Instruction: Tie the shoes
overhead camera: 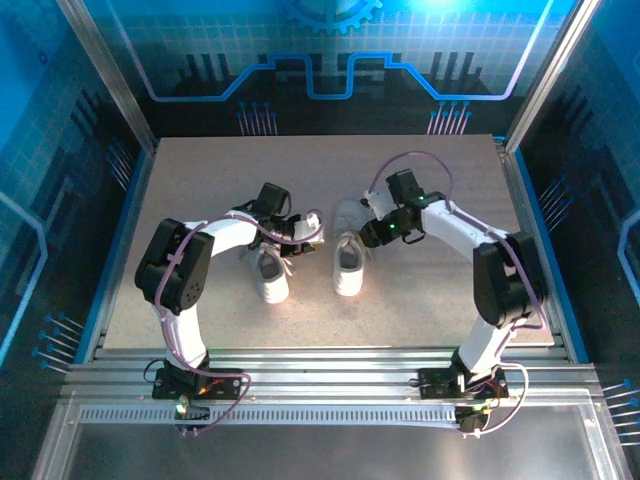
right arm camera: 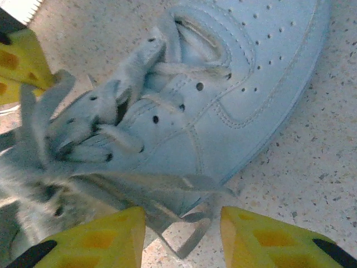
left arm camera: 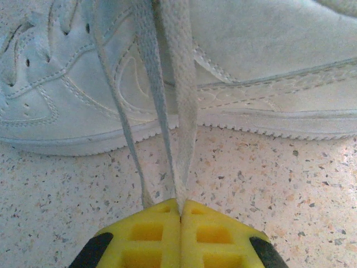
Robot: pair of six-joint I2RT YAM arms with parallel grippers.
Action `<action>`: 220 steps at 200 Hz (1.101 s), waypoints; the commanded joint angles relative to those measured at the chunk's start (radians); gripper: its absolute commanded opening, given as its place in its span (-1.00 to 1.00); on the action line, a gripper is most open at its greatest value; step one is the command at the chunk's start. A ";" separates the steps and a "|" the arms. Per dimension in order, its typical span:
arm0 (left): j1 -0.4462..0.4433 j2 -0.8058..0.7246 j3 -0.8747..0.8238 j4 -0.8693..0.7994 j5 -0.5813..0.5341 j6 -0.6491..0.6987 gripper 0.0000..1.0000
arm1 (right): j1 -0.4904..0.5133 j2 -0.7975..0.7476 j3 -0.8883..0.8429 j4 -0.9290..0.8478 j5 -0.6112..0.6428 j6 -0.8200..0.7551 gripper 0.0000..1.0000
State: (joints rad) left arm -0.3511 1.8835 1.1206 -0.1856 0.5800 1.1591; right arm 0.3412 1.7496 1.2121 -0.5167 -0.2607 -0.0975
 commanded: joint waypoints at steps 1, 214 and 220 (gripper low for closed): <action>0.008 -0.031 -0.001 -0.024 0.051 0.031 -1.00 | -0.001 0.045 0.057 -0.074 -0.001 -0.033 -0.18; 0.007 -0.007 0.091 -0.106 0.070 0.077 -1.00 | 0.093 0.012 -0.049 -0.144 0.173 -0.010 0.02; 0.008 -0.008 0.091 -0.109 0.072 0.079 -1.00 | 0.097 0.023 -0.047 -0.134 0.177 -0.014 0.03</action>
State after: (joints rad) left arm -0.3504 1.8839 1.1835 -0.2527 0.5987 1.1908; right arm 0.4122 1.7222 1.1408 -0.6502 -0.1139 -0.1173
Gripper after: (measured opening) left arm 0.050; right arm 0.507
